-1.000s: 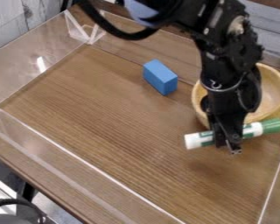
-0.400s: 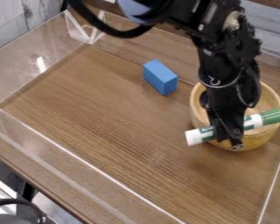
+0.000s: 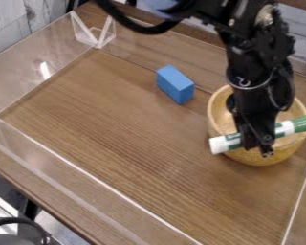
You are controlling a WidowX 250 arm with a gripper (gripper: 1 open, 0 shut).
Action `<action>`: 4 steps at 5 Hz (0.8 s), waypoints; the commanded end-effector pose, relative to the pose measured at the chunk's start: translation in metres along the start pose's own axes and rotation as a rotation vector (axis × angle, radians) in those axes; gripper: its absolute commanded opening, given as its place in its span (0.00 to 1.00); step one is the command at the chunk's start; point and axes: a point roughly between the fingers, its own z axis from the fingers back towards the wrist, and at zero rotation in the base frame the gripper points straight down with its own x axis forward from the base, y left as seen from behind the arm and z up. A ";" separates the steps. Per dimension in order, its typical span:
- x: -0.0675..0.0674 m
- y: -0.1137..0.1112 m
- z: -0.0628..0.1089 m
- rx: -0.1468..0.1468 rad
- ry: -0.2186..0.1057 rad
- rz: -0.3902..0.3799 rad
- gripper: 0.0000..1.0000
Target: Put the green marker in the brown bowl
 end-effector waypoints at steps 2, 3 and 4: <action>0.016 0.007 0.000 0.015 -0.047 -0.018 0.00; 0.017 0.006 -0.005 0.010 -0.047 -0.023 0.00; 0.016 0.006 -0.011 0.005 -0.044 -0.029 0.00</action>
